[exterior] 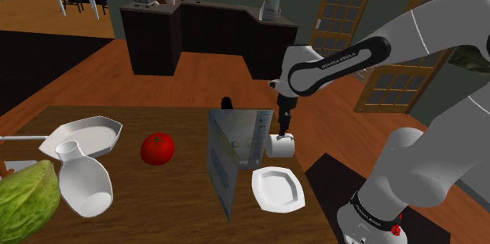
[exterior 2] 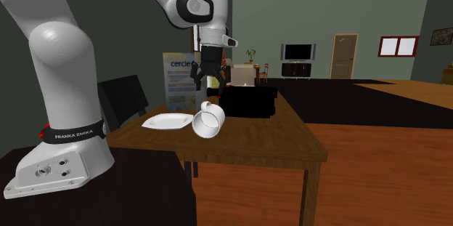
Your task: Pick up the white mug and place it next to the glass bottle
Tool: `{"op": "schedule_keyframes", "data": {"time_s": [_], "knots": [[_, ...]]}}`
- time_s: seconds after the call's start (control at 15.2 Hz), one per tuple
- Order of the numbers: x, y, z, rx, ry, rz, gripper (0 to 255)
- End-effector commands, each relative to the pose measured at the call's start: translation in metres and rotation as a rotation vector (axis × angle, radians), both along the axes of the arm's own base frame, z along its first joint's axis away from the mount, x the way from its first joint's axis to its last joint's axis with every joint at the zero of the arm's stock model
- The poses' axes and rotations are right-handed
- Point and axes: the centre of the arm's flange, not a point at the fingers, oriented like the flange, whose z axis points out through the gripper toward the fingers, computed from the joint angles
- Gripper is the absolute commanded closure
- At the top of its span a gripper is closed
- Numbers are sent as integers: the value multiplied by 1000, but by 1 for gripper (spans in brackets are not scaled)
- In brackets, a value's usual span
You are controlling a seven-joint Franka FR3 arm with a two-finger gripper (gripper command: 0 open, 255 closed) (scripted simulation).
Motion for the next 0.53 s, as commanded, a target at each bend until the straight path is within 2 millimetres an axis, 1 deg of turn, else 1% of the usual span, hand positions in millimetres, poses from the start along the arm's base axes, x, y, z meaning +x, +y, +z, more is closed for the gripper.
{"op": "schedule_keyframes", "data": {"time_s": [0.0,0.26,0.46], "knots": [[0,0,-13,1,-1,7,0],[-1,1,-32,1,-1,7,0],[-1,1,-32,1,-1,7,0]]}}
